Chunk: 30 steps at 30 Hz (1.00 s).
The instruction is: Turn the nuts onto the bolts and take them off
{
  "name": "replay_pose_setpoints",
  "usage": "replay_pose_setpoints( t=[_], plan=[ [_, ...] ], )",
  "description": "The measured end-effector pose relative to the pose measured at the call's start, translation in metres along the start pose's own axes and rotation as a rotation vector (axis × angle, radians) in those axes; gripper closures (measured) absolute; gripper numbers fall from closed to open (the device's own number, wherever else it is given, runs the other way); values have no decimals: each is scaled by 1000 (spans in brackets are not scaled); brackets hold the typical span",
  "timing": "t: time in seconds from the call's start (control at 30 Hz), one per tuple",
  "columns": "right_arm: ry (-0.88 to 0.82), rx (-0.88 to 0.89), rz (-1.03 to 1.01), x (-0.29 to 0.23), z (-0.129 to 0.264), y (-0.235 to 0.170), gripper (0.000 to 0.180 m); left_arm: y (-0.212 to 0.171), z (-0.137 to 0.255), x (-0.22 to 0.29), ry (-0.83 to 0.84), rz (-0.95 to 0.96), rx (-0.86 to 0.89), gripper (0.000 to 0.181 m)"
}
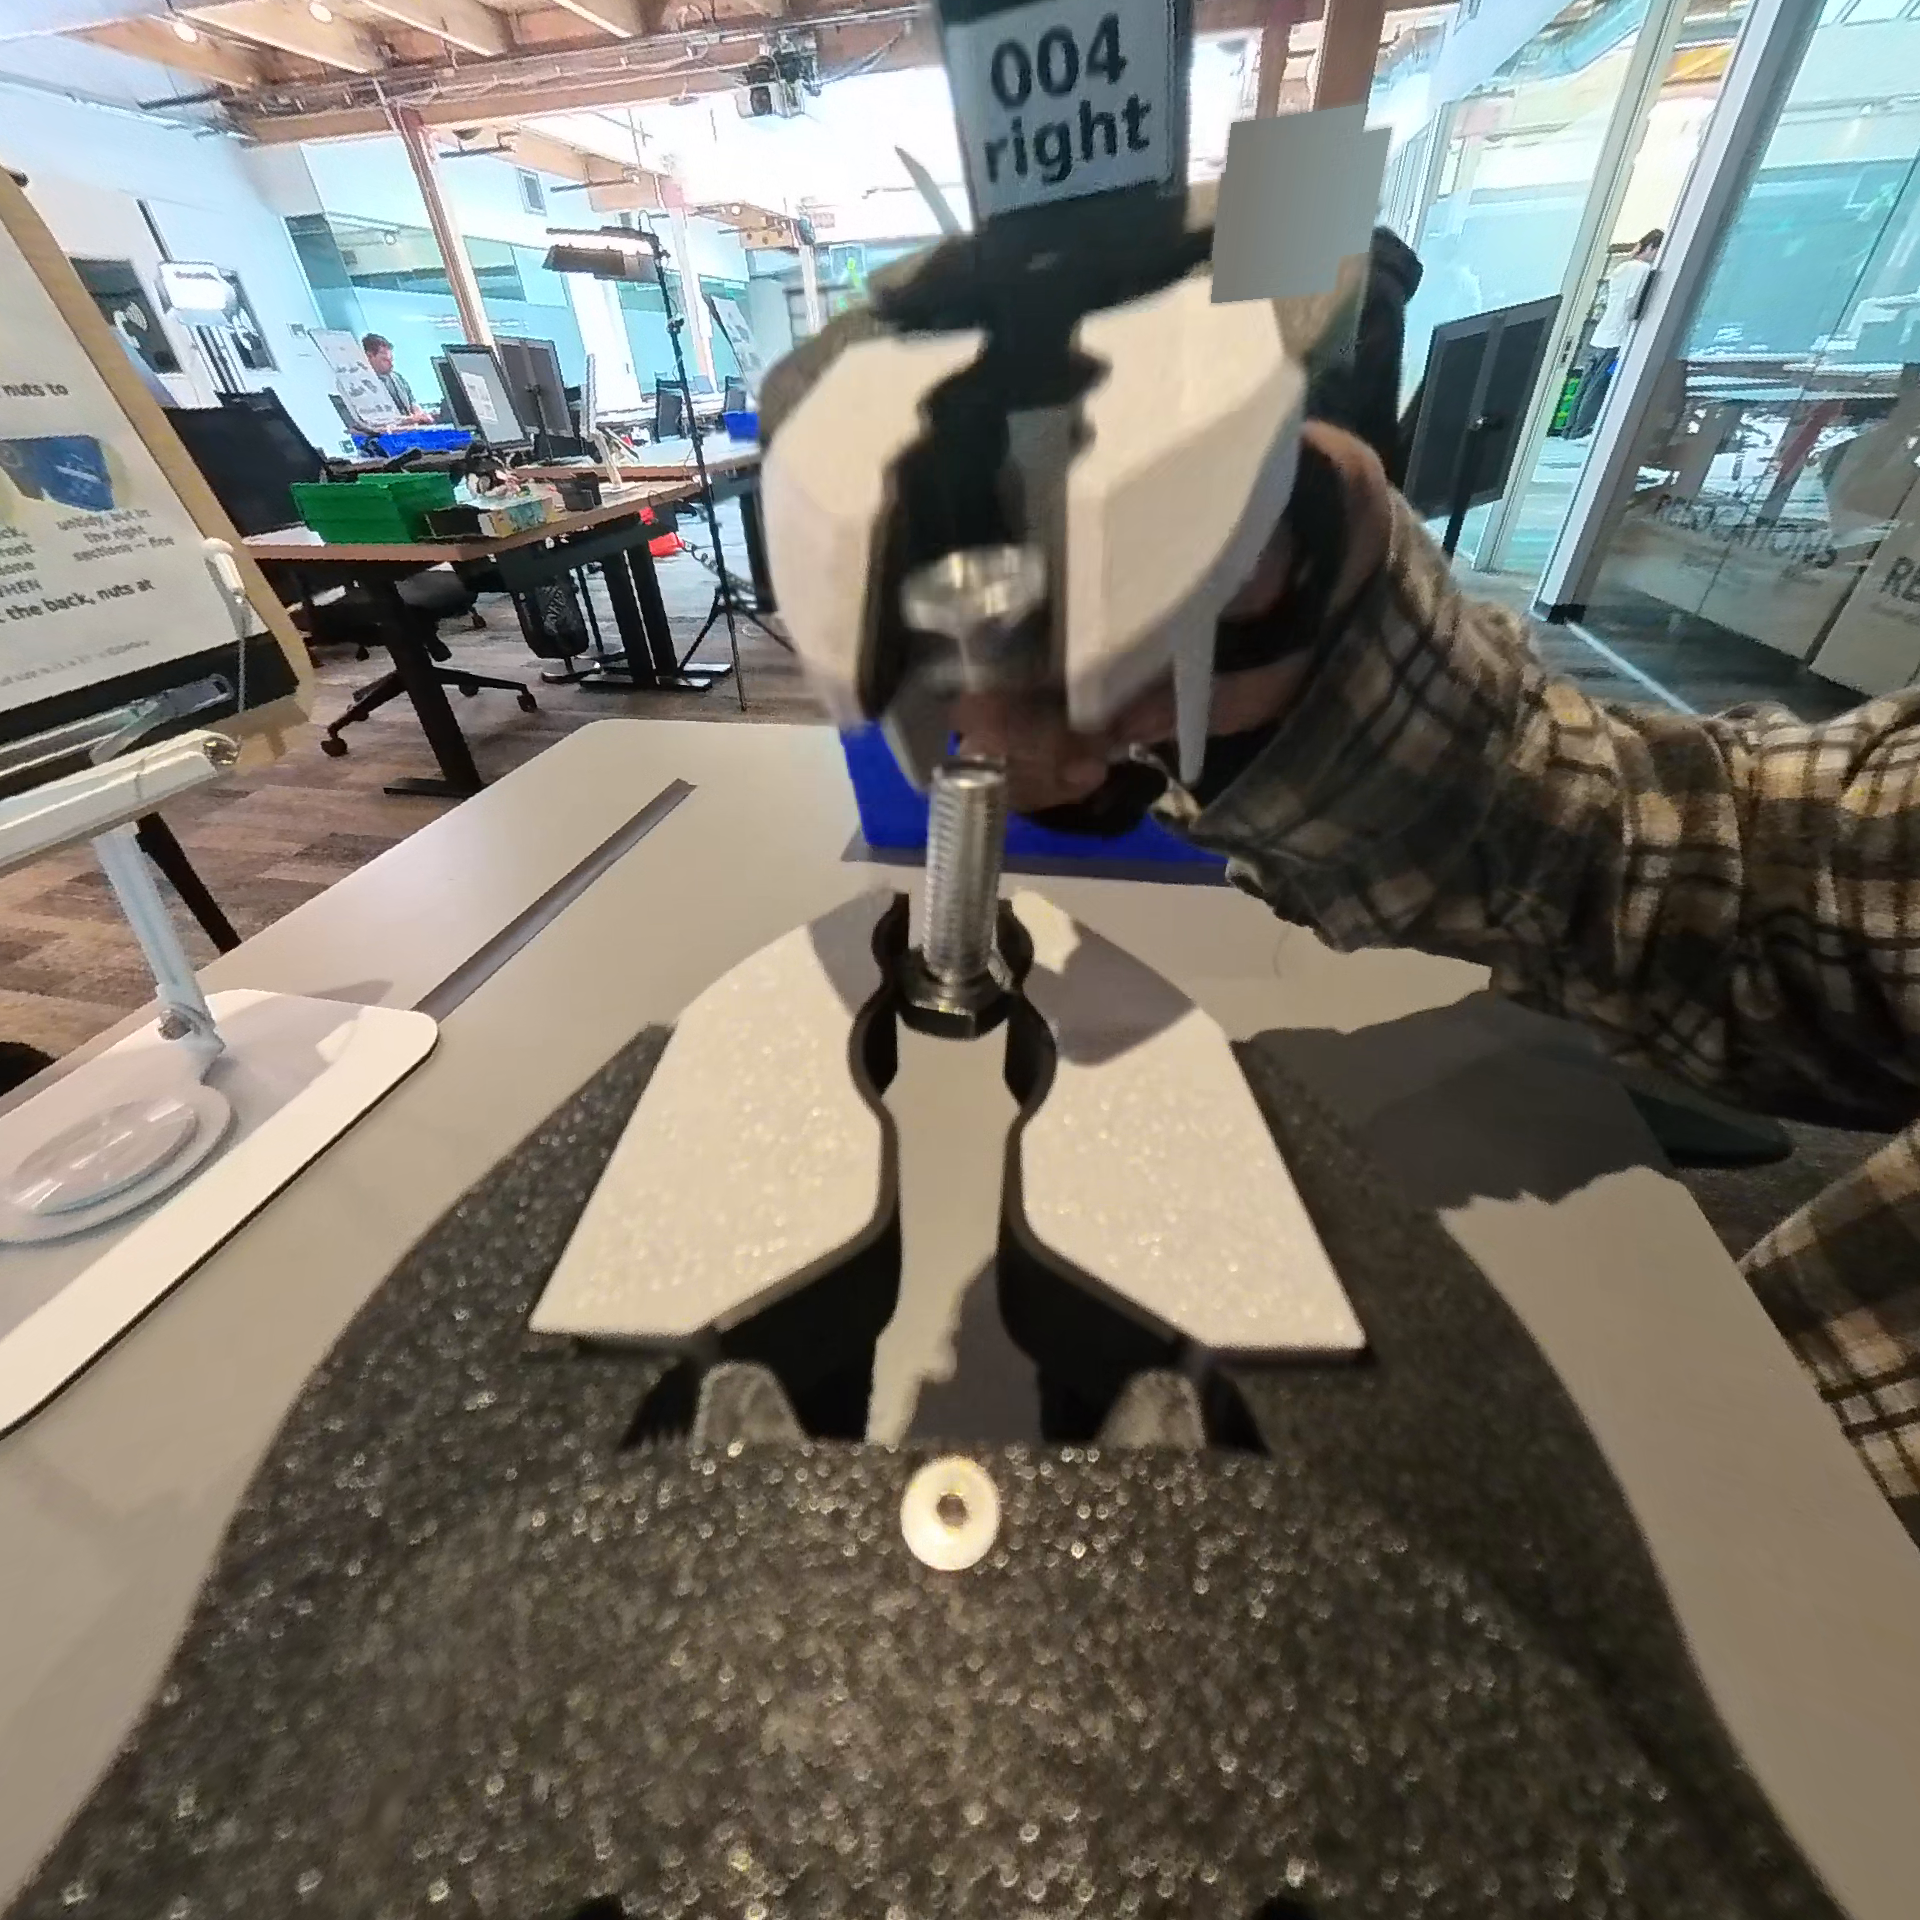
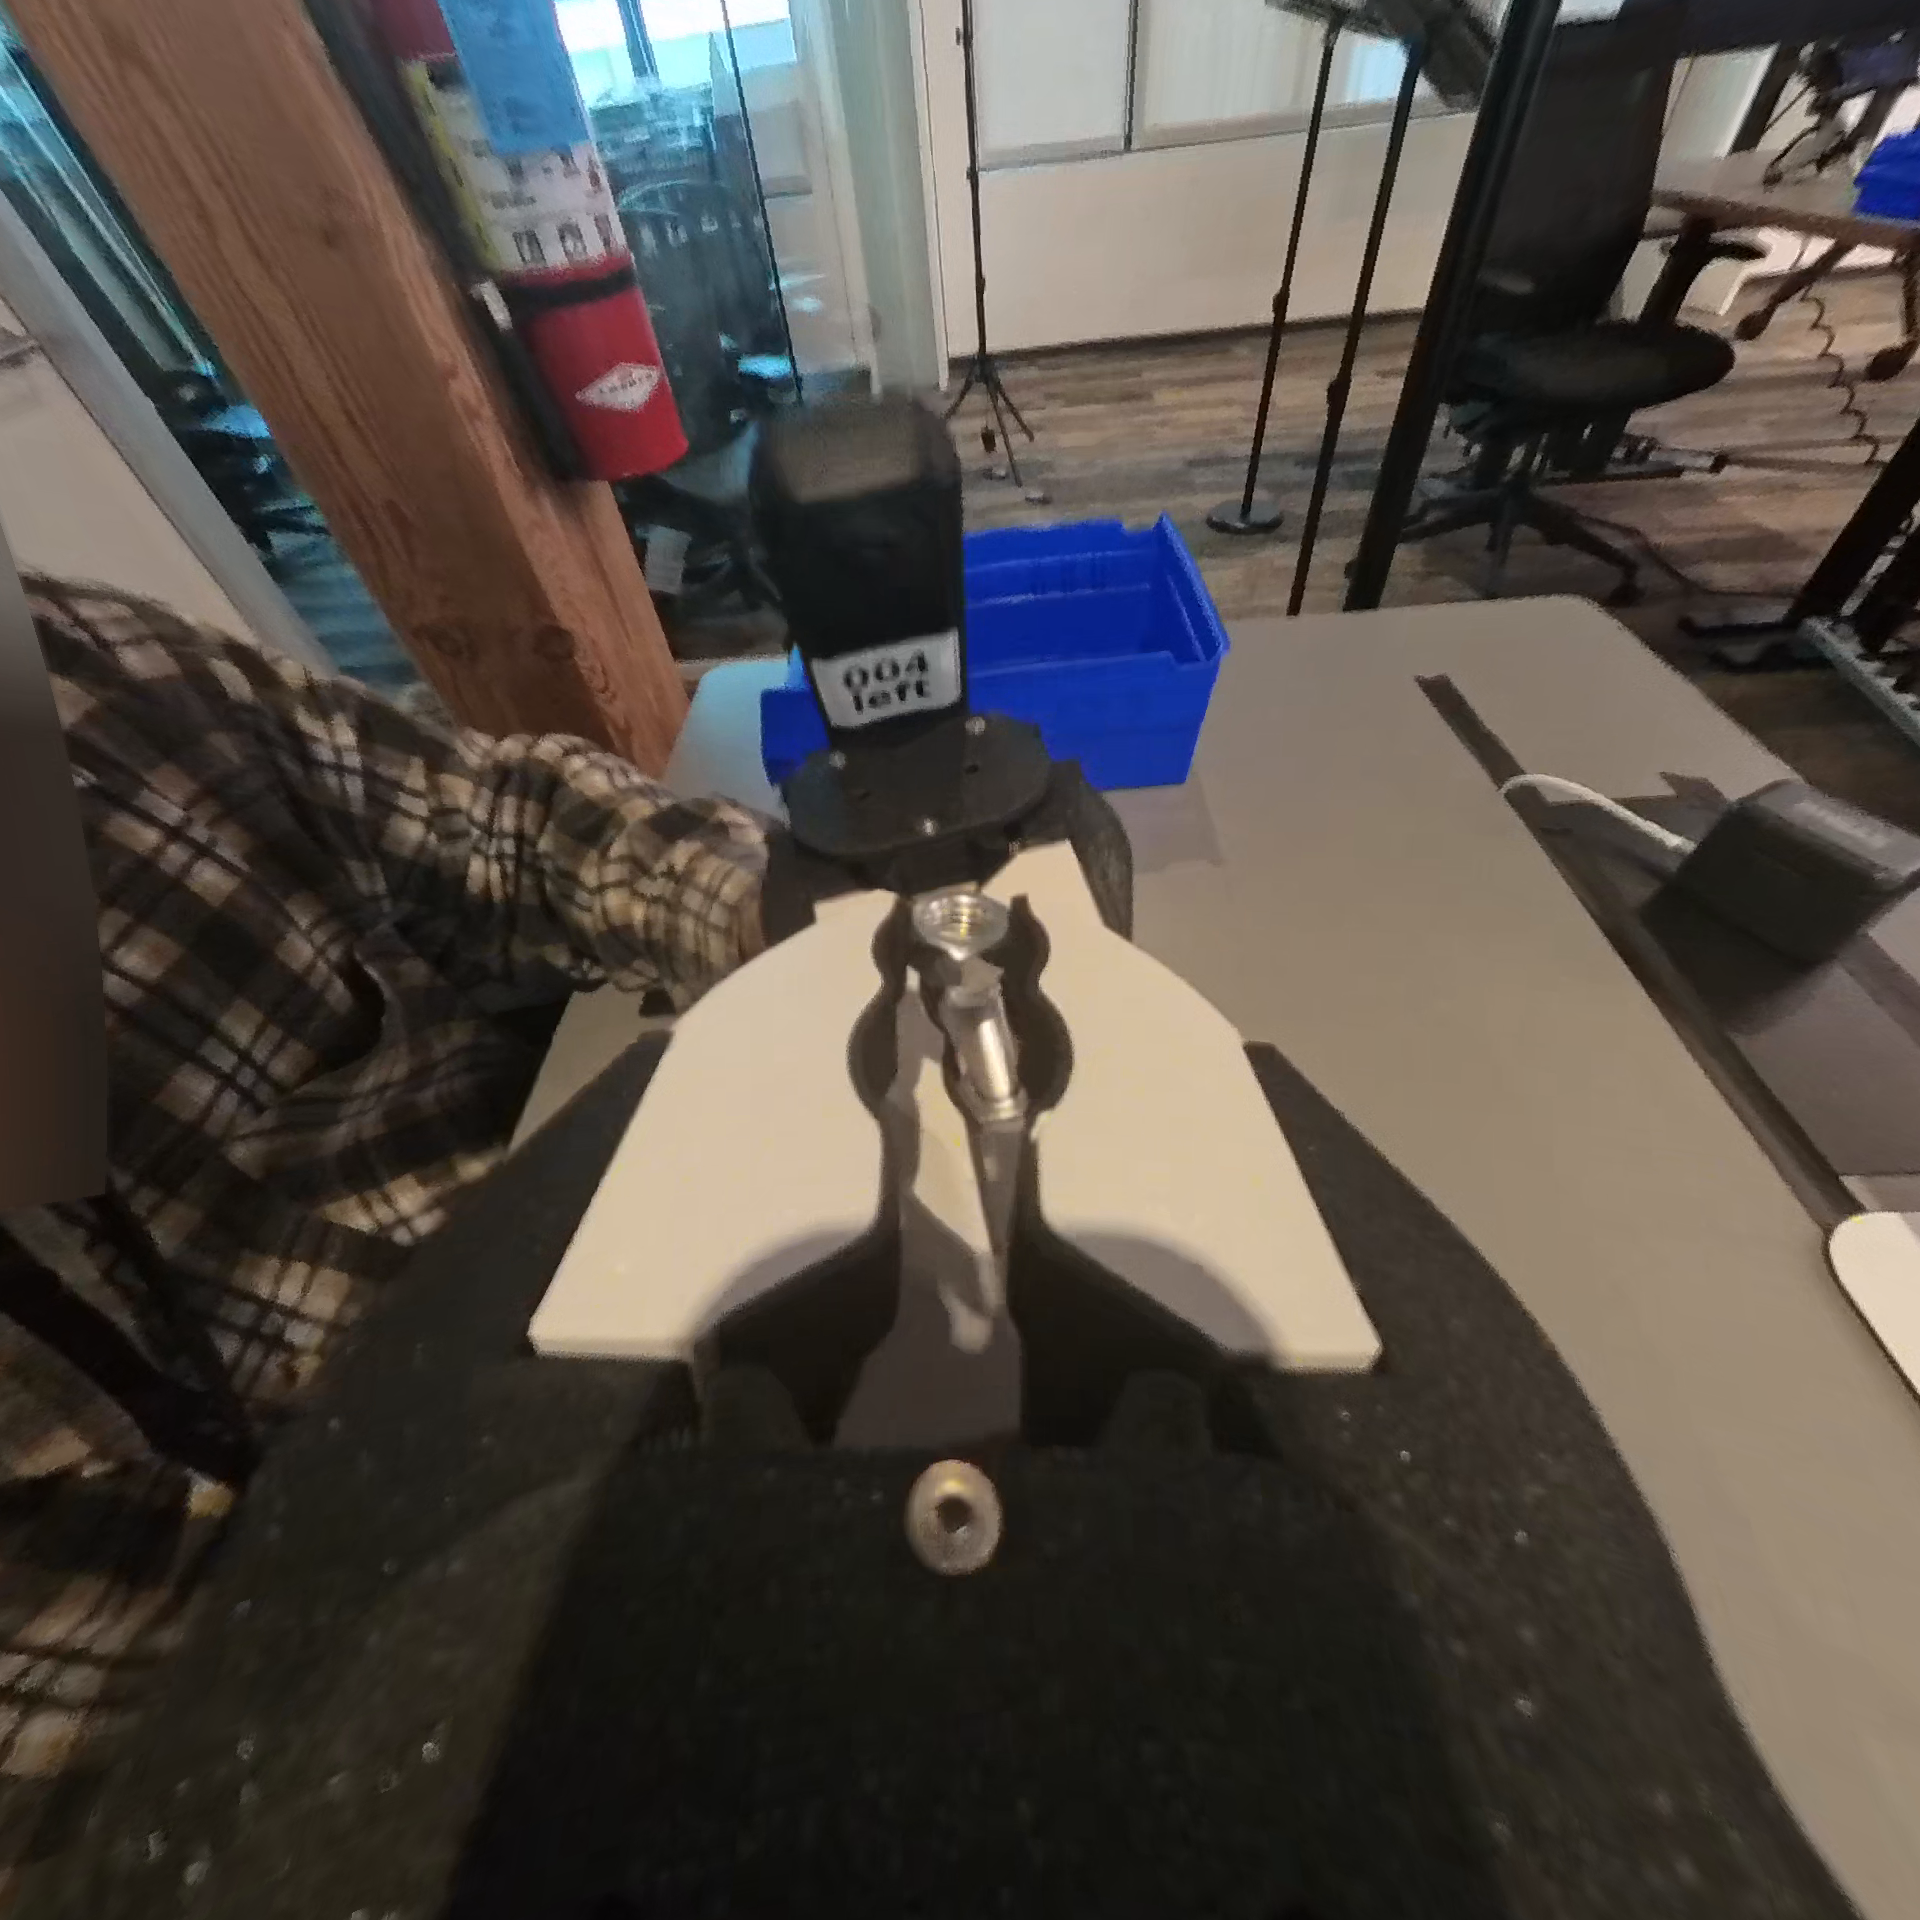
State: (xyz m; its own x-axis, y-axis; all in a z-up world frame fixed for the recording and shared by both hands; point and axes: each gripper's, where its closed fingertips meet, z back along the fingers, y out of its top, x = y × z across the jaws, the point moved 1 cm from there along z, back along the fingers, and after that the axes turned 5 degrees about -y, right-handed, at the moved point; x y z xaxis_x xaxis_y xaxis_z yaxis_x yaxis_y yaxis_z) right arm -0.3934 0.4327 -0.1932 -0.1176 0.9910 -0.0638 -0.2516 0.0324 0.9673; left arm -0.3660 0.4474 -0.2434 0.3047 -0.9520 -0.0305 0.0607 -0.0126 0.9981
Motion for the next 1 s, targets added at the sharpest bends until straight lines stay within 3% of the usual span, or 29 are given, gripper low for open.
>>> replay_pose_setpoints(
  t=[0.13,0.27,0.47,0.57,0.73,0.87,1.0],
  plan=[
    [-106,119,40,5,41,27,162,-1,-1,2,-10,7,-1,166],
    [-400,81,92,18,134,31,162,3,2,2,-13,1,8,166],
    [-863,-74,-51,18,310,-20,162,0,-1,3,-27,16,8,166],
    [-1005,-136,-153,9,370,-63,162,-2,-6,7,-39,15,-1,166],
    [-1109,-273,-388,-6,419,-167,162,-6,-10,13,-58,12,-16,166],
    [-1105,-379,-567,-11,426,-250,161,-8,-12,14,-70,25,-18,166],
    [-1077,-426,-644,-11,423,-289,161,-9,-12,16,-72,19,-26,166]
  ],
)
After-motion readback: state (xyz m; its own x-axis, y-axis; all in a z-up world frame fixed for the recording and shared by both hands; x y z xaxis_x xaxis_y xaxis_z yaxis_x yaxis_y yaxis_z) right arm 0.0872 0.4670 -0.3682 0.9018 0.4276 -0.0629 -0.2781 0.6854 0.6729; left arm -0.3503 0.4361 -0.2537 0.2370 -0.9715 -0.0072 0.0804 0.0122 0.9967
